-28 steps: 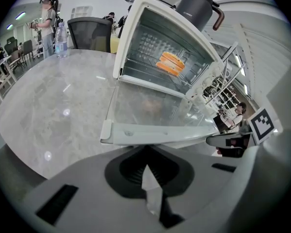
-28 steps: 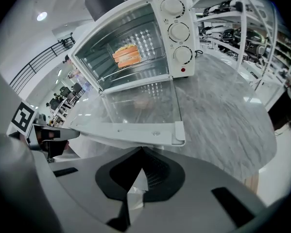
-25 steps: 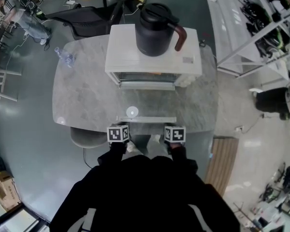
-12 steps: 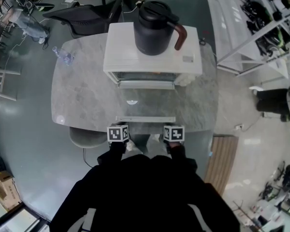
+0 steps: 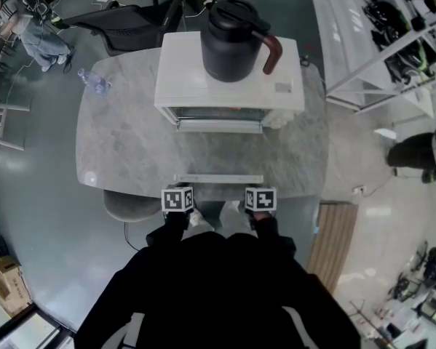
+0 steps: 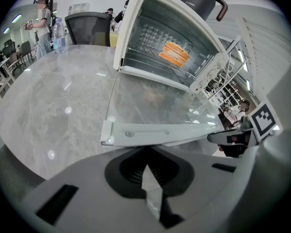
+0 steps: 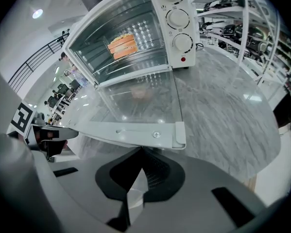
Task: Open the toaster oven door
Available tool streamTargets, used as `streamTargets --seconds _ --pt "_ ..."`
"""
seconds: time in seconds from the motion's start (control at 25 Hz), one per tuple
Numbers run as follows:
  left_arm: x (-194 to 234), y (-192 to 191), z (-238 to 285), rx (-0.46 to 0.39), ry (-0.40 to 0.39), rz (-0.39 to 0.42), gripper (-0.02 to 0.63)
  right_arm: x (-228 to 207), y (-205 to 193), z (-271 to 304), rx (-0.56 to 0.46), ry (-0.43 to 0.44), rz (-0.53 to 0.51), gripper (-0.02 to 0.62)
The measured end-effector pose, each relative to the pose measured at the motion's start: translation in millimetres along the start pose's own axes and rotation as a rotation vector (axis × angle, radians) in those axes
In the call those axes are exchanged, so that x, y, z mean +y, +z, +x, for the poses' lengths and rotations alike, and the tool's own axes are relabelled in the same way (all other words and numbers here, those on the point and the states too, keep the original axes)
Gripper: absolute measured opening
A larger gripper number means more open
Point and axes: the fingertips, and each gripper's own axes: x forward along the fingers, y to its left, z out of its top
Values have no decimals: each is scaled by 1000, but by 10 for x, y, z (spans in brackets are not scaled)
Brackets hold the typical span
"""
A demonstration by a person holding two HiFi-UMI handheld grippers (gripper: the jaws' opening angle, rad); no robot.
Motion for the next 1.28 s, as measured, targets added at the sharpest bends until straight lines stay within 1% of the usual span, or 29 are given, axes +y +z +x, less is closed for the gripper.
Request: streamTargets --seconds 0.32,0.48,0.68,0.84,1.0,1.12,1.28 --pt "18 -19 40 14 5 -4 3 -11 4 78 0 5 0 3" --pt "17 -19 52 14 3 -1 3 -27 -40 88 24 -3 9 3" --pt "21 -26 55 17 4 1 3 -35 -60 124 28 -2 15 3" --pt "10 -17 24 8 7 5 3 -18 -45 92 19 -9 -4 3" --pt "-5 -41 -1 3 10 2 3 36 -87 101 12 11 -9 3" --pt "-27 -35 -41 -9 7 9 3 76 -103 19 13 0 -11 3" --pt "-70 -15 -129 -33 2 14 3 110 -76 -77 -19 -2 -15 3"
